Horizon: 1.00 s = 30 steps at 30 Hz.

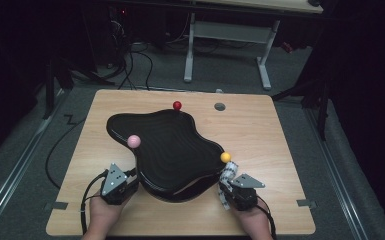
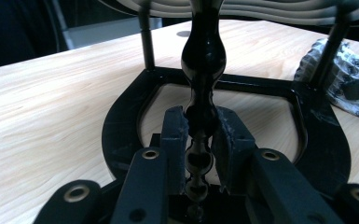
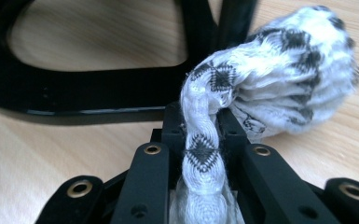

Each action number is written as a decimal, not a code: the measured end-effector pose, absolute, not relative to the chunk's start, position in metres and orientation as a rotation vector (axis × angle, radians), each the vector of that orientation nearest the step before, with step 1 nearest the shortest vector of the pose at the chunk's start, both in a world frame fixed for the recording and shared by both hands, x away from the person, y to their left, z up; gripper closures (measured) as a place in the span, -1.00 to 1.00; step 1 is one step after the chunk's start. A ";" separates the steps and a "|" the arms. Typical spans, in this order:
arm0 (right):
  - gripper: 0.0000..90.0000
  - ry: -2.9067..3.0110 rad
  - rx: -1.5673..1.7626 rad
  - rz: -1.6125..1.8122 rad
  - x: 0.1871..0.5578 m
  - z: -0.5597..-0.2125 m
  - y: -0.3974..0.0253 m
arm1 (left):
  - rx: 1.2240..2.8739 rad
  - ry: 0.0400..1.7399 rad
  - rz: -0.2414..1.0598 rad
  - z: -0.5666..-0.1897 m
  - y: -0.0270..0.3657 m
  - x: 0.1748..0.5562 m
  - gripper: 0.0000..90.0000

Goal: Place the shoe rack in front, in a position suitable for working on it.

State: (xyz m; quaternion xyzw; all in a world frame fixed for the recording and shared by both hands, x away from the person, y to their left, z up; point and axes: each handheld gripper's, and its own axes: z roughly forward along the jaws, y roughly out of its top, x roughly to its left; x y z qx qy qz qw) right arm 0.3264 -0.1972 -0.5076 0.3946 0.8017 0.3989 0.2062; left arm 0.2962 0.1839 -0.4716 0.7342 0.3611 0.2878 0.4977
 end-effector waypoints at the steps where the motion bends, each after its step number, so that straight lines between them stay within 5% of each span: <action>1: 0.74 2.225 1.095 1.094 0.322 -0.506 -0.202 | 1.790 0.854 0.695 -0.471 0.178 0.299 0.66; 12: 0.73 1.994 1.236 1.117 0.334 -0.496 -0.248 | 1.822 0.818 0.708 -0.469 0.164 0.292 0.66; 23: 0.75 2.088 1.091 1.136 0.365 -0.497 -0.201 | 1.812 0.860 0.733 -0.470 0.185 0.260 0.66; 30: 0.76 2.110 1.056 1.132 0.354 -0.496 -0.195 | 1.741 0.916 0.690 -0.473 0.188 0.279 0.66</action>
